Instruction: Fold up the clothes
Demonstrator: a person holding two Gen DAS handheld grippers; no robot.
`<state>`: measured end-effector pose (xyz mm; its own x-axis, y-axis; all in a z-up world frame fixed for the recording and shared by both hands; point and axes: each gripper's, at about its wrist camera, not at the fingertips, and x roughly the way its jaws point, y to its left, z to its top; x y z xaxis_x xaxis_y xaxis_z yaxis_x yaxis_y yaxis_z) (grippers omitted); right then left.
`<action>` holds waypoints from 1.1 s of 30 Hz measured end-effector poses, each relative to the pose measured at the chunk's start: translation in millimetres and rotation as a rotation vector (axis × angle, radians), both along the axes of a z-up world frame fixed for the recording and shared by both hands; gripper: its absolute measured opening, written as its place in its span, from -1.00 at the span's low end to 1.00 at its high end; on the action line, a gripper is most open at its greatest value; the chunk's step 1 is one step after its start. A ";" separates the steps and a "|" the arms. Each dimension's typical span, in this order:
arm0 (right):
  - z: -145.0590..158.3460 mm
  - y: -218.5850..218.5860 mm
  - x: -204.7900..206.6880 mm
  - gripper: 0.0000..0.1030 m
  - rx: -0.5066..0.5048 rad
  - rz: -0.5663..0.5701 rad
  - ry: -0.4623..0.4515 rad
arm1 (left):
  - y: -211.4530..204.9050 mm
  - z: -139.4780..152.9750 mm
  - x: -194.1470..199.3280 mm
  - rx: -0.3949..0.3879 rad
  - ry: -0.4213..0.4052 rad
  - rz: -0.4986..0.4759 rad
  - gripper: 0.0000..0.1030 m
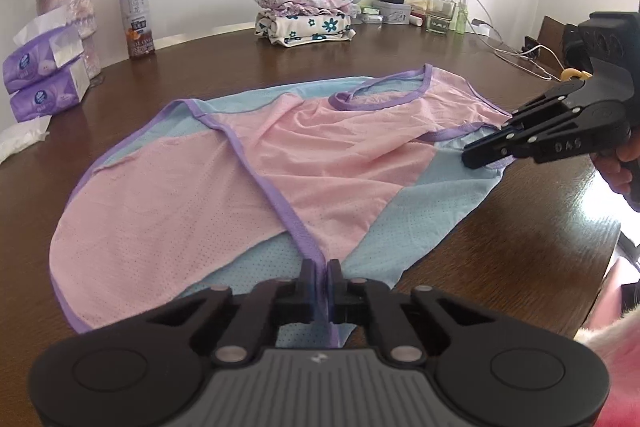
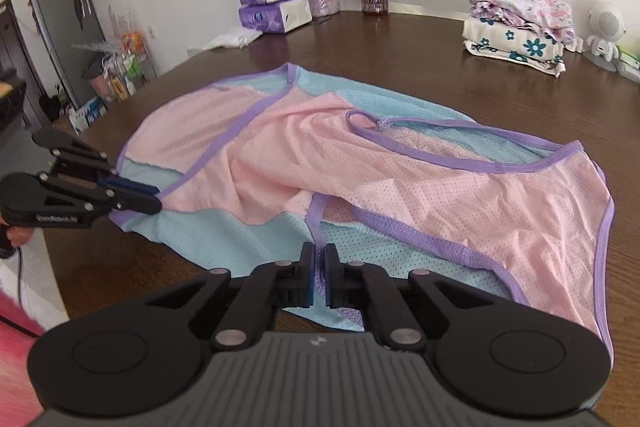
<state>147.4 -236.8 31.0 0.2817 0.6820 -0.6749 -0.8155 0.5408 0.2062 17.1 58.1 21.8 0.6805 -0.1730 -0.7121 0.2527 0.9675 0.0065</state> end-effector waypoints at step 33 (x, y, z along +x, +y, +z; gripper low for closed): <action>-13.3 -24.4 -21.7 -0.80 0.027 -0.116 0.109 | 12.4 2.4 -24.5 -0.041 0.042 -0.124 -0.96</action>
<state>125.8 -261.2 17.6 0.2859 0.6671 -0.6879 -0.7196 0.6236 0.3056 -7.3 70.5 24.2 0.6223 -0.2833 -0.7297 0.3692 0.9282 -0.0456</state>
